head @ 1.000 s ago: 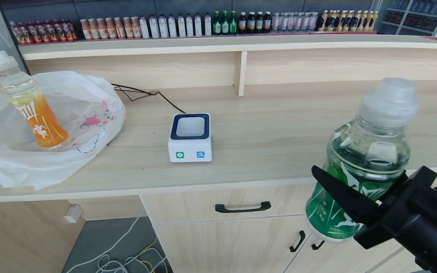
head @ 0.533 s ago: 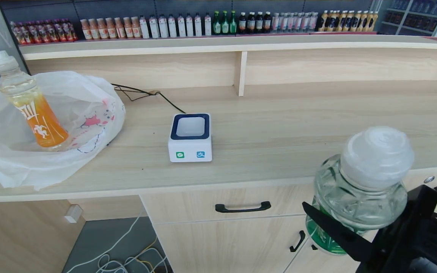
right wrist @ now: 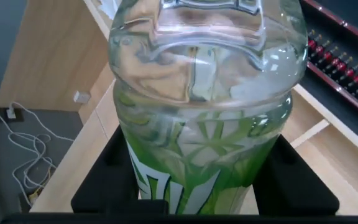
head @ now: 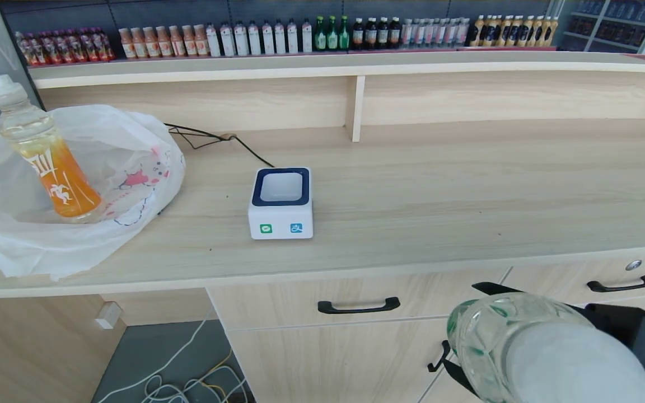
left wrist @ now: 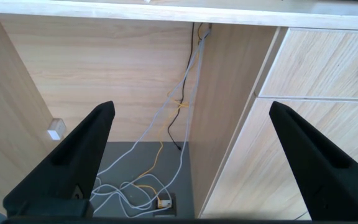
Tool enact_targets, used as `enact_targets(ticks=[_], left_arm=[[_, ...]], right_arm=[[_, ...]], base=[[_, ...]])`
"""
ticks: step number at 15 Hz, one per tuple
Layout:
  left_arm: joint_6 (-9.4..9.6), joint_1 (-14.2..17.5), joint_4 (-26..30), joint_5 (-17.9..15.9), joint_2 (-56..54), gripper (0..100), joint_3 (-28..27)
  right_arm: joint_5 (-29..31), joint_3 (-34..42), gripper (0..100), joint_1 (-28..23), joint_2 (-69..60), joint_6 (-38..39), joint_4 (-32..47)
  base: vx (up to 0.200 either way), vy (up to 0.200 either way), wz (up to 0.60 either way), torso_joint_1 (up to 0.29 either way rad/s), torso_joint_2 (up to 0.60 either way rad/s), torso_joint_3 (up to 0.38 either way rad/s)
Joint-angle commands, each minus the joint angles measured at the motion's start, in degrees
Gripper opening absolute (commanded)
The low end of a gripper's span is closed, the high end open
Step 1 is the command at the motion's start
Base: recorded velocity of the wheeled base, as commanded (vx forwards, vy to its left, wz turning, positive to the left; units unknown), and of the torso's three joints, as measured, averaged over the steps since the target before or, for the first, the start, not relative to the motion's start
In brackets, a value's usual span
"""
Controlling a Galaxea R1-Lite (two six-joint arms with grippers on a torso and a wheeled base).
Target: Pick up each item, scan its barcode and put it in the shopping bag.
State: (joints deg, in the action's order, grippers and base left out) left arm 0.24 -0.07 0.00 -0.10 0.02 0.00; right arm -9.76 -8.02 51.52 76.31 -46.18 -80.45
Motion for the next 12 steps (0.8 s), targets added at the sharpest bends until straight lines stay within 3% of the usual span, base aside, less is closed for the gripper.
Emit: enact_targets(ticks=[1, 9, 12], left_arm=[[0.02, -0.01, 0.00, 0.01, -0.02, 100, 0.00], [0.02, -0.01, 0.00, 0.01, -0.02, 100, 0.00], [0.02, -0.01, 0.00, 0.01, -0.02, 100, 0.00]], right_arm=[[-1.13, 0.02, 0, 0.07, -0.46, -1.81, -0.06], [-1.13, 4.07, 0, 0.43, -0.82, -14.03, -0.15], [-1.13, 3.45, 0, 0.43, -2.57, -27.12, -0.24]], base=[[0.000, 0.000, 0.00, 0.000, 0.00, 0.000], [0.000, 0.000, 0.00, 0.000, 0.00, 0.000], [0.000, 0.000, 0.00, 0.000, 0.00, 0.000]])
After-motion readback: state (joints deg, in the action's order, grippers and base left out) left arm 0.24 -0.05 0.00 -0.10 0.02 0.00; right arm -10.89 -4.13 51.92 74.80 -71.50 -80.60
